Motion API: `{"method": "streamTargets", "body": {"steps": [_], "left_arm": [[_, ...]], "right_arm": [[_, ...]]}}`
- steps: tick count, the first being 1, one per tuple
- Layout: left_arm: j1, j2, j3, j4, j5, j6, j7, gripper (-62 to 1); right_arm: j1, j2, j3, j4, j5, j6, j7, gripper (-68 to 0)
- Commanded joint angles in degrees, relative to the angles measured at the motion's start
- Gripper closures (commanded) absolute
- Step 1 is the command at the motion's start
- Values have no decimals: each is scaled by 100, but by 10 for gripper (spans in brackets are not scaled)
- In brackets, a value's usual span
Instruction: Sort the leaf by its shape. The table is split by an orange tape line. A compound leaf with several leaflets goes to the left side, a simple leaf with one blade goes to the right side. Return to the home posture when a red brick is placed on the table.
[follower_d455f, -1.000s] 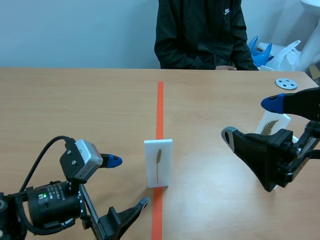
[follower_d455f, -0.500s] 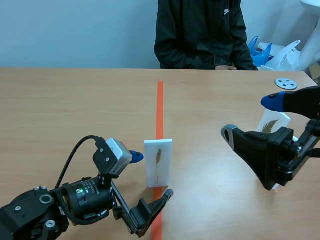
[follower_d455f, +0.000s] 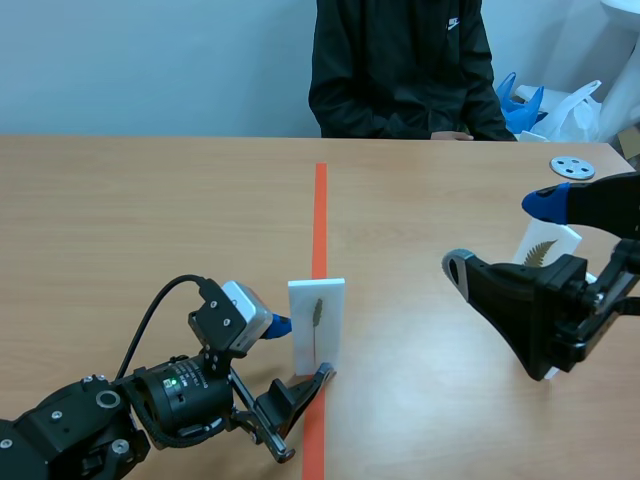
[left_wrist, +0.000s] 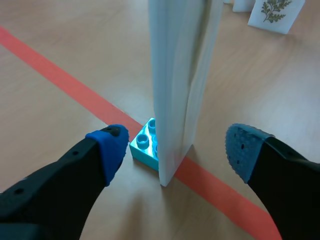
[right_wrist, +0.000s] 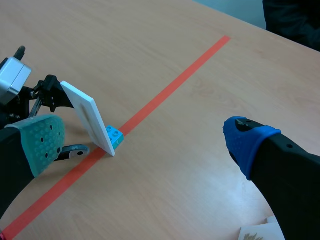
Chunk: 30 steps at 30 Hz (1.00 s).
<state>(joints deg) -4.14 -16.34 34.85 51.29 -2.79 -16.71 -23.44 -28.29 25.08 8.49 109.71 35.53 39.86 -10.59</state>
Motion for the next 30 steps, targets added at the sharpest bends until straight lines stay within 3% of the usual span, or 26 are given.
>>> {"method": "streamTargets", "body": {"steps": [1, 15, 24, 30], "left_arm": [[-48, 35, -4, 116, -61, -35, -125, -415], [-120, 380, -4, 114, -57, 103, -101, -411], [-350, 393, -4, -201, -59, 125, -107, -312], [-348, 391, -4, -271, -57, 114, -120, -196]], "right_arm": [[68, -2, 17, 11, 68, 0, 66, -679], [68, -4, 17, 11, 68, 0, 66, -679], [68, -4, 17, 11, 70, 0, 66, -679], [68, -4, 17, 11, 70, 0, 66, -679]]}}
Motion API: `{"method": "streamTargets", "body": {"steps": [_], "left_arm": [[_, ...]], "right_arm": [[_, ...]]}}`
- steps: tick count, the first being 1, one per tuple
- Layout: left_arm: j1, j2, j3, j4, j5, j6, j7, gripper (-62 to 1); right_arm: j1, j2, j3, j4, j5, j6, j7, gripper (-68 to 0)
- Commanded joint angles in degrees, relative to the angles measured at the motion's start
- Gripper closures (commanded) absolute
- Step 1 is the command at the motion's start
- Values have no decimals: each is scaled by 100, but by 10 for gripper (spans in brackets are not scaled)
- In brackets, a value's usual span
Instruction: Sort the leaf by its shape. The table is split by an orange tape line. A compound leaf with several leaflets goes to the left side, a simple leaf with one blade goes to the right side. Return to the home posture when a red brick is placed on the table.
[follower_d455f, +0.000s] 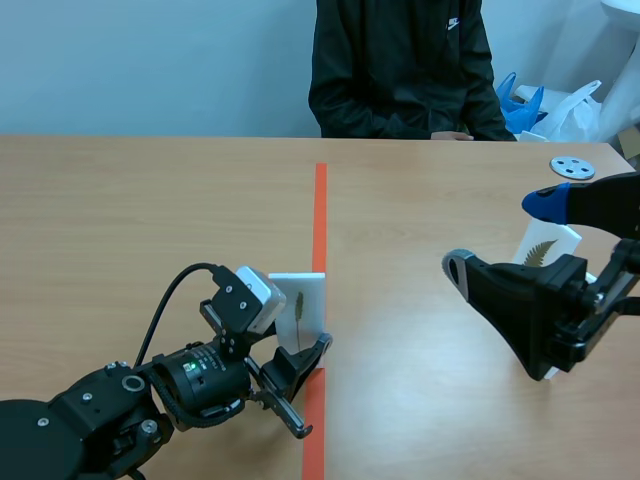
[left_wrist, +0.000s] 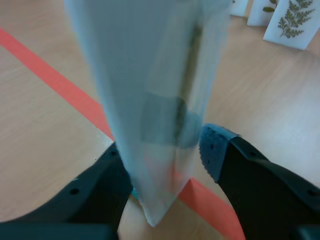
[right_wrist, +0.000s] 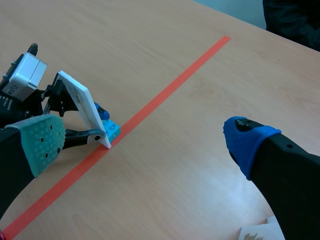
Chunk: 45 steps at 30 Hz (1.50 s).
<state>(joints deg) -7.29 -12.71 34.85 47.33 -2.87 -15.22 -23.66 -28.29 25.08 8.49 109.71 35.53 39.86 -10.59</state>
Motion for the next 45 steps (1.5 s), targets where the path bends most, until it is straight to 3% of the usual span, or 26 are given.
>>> {"method": "streamTargets", "body": {"steps": [1, 6, 14, 19, 30, 40, 45], "left_arm": [[-33, 28, -4, 125, -48, -35, -98, -169], [-33, 28, -4, 125, -48, -35, -96, -86], [-33, 26, -4, 160, -50, -35, -98, -84], [-31, -22, -22, 354, -107, -55, 72, -84], [92, -514, -313, 1141, -446, -55, 608, -52], [92, -1217, -1718, 1279, -1591, -31, 1067, -53], [92, -1580, -2409, 1257, -1956, 0, 1176, -53]], "right_arm": [[68, -4, 17, 11, 70, 0, 66, -679], [68, -4, 17, 11, 70, 0, 63, -679], [68, -20, 17, 11, 68, 0, 63, -679], [68, -251, 22, 11, 68, 2, 59, -679], [68, -284, 22, 11, 68, 2, 57, -679], [68, -284, 22, 11, 68, 2, 57, -679], [68, -284, 22, 11, 66, 2, 55, -679]]}}
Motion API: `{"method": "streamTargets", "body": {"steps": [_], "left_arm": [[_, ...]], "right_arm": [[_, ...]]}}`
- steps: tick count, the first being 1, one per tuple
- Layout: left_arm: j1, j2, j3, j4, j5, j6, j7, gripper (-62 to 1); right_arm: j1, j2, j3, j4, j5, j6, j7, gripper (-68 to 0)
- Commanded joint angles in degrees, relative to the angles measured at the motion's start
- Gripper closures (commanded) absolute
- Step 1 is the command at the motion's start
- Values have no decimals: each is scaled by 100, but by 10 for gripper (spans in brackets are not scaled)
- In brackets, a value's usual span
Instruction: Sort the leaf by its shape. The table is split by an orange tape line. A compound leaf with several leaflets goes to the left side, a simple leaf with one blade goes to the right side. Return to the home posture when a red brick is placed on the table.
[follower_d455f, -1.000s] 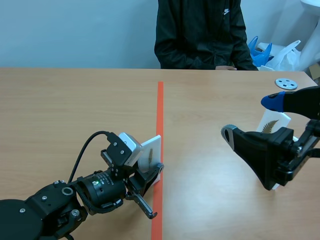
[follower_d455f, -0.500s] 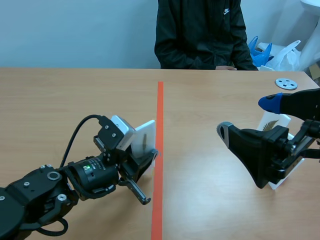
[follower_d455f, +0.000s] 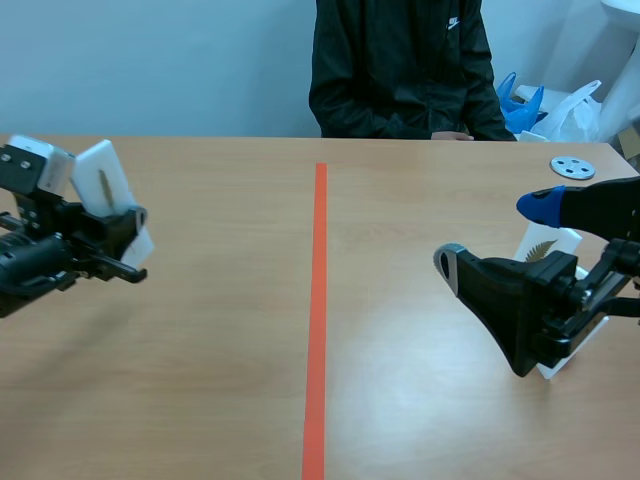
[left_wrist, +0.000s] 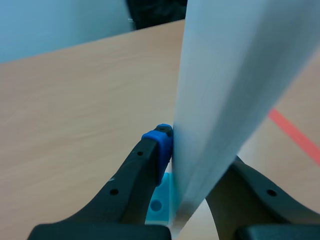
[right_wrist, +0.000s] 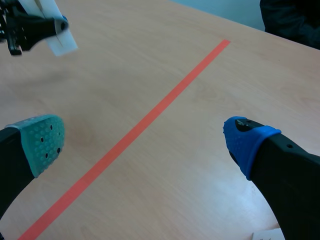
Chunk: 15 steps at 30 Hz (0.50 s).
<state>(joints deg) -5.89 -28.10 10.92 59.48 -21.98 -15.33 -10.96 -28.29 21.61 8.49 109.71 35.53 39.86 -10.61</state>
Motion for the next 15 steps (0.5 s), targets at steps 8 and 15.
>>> {"method": "streamTargets", "body": {"steps": [8, 15], "left_arm": [[-66, -275, -533, -164, -599, 450, 46, -53], [-199, -223, -538, -800, -1071, 540, -37, -53]], "right_arm": [[68, 63, 22, 11, 66, 2, 44, -679], [68, 63, 22, 11, 68, 2, 46, -679]]}}
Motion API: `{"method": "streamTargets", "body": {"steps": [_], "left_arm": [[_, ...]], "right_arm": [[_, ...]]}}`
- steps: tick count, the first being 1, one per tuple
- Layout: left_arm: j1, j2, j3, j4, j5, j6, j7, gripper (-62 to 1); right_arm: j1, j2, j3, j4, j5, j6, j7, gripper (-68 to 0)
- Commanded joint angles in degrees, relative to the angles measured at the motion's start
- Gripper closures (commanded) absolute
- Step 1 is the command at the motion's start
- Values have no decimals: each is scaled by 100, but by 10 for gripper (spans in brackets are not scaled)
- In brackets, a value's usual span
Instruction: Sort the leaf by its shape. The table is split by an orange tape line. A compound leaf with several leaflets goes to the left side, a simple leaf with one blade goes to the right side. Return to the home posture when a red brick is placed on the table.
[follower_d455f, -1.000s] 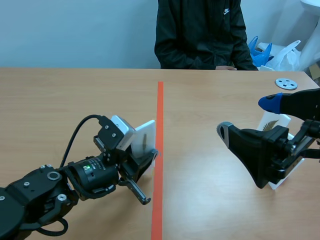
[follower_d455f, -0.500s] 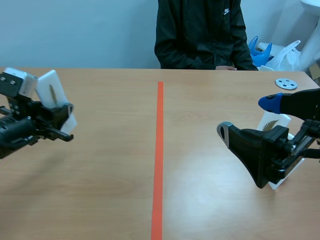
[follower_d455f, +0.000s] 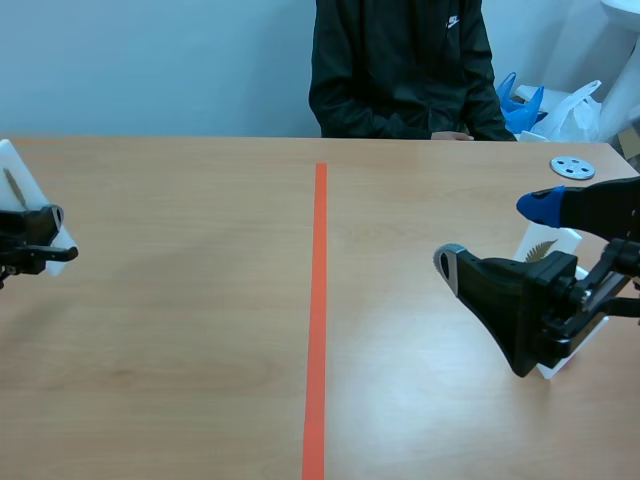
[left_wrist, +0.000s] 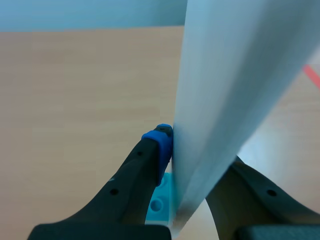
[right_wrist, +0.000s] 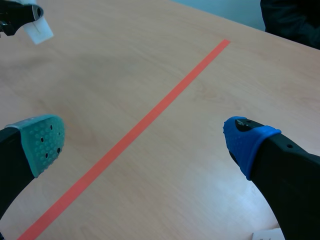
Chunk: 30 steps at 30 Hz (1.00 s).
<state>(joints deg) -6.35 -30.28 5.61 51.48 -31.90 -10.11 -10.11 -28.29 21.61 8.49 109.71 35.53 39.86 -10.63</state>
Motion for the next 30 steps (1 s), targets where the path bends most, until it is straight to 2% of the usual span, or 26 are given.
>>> {"method": "streamTargets", "body": {"steps": [1, 4, 10, 18, 22, 26, 30], "left_arm": [[-201, -4, -7, -111, -153, 17, -127, -53], [-343, -4, -7, -498, -330, 37, -219, -53], [-612, 72, -7, -1244, -328, 57, -697, -53], [-785, 350, -4, -1873, -321, 55, -1123, -57], [-791, 452, -2, -1974, -291, 55, -1198, -59], [-796, 490, 59, -1974, -245, 55, -1202, -105], [-793, 503, 76, -1974, -238, 57, -1198, -105]], "right_arm": [[68, 63, 22, 11, 68, 2, 46, -679], [68, 63, 22, 11, 66, 2, 46, -679], [68, 63, 22, 11, 68, 2, 46, -679], [68, 63, 22, 11, 68, 2, 46, -679], [68, 63, 22, 11, 68, 2, 46, -679], [68, 63, 22, 11, 68, 2, 46, -679], [68, 63, 22, 11, 68, 2, 46, -679]]}}
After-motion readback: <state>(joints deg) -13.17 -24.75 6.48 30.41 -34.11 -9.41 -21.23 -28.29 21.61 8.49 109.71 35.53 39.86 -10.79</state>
